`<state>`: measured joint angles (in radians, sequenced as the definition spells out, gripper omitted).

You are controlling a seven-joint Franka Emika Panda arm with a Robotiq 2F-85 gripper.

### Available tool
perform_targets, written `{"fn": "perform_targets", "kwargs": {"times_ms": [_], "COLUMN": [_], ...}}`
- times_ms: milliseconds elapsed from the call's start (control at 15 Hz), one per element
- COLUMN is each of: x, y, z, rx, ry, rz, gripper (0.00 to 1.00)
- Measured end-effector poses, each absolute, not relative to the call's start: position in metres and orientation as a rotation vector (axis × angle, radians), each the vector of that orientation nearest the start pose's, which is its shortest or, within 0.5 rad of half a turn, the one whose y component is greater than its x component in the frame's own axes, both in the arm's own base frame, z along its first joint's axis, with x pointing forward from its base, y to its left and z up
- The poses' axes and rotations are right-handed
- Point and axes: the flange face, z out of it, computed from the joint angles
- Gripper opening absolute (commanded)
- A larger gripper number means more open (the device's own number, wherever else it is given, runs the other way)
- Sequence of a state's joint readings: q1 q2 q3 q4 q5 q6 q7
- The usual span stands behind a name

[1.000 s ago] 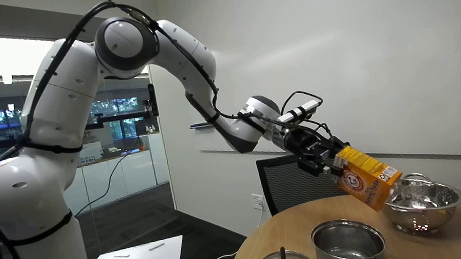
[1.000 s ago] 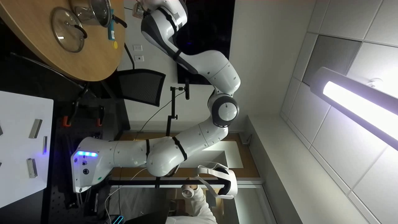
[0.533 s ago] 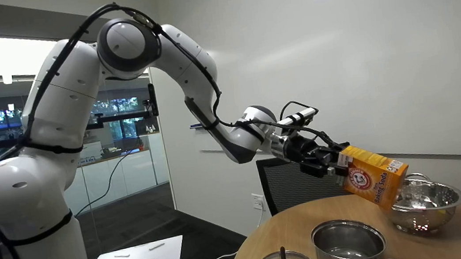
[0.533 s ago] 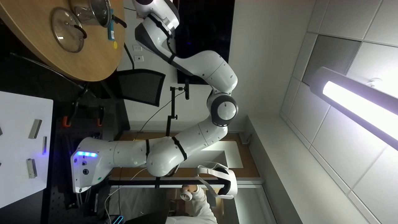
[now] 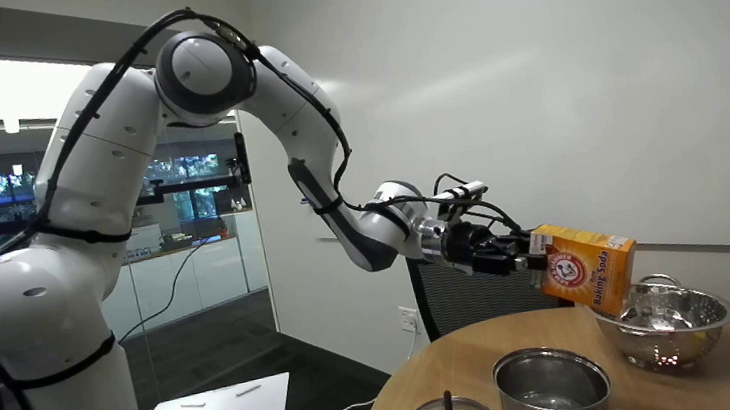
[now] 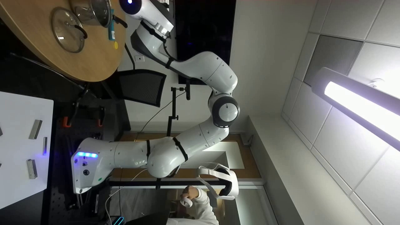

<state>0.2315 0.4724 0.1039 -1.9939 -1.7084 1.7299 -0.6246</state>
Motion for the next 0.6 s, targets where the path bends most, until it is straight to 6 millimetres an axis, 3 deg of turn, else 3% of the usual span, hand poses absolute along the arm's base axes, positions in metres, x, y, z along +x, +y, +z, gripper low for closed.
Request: {"fn": "perform_targets", "kwargs": {"times_ms": [333, 600], "x": [0.578, 0.573], "y": [0.123, 0.124], "z": [0.242, 0.238], "rx": [0.809, 0.825], "ry": [1.467, 1.480], "rz": [-0.750, -0.760], "gripper": [0.27, 0.27]}}
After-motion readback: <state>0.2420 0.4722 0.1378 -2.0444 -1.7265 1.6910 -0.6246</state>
